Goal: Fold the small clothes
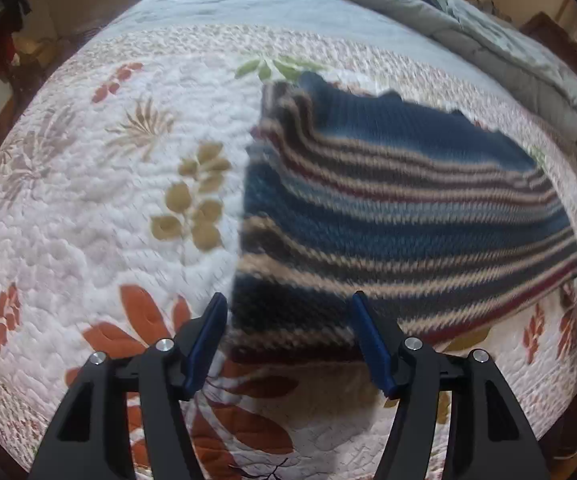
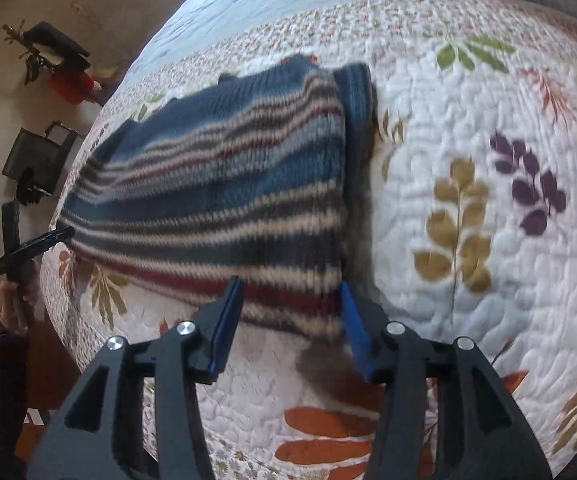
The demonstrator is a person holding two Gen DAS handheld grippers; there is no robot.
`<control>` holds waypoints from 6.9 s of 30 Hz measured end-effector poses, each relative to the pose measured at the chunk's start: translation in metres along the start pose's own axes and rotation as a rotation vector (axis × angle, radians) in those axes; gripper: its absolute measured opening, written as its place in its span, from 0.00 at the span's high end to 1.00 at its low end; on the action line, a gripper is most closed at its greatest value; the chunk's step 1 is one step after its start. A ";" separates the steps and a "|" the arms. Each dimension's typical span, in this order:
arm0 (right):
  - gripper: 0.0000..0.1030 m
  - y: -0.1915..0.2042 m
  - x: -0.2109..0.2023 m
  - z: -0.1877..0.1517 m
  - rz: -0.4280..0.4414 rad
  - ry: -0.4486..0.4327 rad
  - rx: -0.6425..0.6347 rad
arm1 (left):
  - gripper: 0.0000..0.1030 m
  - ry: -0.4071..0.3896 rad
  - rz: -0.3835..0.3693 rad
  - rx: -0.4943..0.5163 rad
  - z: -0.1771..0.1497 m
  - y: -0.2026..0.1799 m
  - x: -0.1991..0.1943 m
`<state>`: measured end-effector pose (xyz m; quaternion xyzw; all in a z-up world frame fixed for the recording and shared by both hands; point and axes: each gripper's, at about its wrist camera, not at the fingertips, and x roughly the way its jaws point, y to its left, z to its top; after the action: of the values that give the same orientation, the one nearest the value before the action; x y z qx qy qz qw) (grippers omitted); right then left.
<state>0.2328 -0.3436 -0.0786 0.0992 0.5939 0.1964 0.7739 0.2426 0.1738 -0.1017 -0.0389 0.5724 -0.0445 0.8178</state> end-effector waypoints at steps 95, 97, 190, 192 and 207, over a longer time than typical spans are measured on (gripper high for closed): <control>0.46 -0.061 -0.095 -0.121 -0.107 -0.041 0.080 | 0.29 0.073 -0.020 -0.020 -0.085 -0.089 -0.021; 0.45 -0.056 -0.107 -0.109 -0.117 -0.058 0.050 | 0.29 0.035 0.003 -0.019 -0.075 -0.084 -0.034; 0.79 -0.083 -0.069 -0.087 0.116 -0.074 0.313 | 0.27 -0.035 -0.091 0.181 -0.047 -0.272 0.031; 0.79 -0.073 -0.078 -0.082 0.123 -0.098 0.301 | 0.27 -0.038 -0.110 0.166 -0.048 -0.267 0.027; 0.82 0.060 -0.098 -0.036 0.110 -0.124 0.062 | 0.27 -0.101 -0.154 0.115 -0.059 -0.216 -0.013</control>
<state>0.1655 -0.3336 0.0207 0.1676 0.5441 0.2136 0.7939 0.1765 -0.0400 -0.0851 -0.0379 0.5223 -0.1383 0.8406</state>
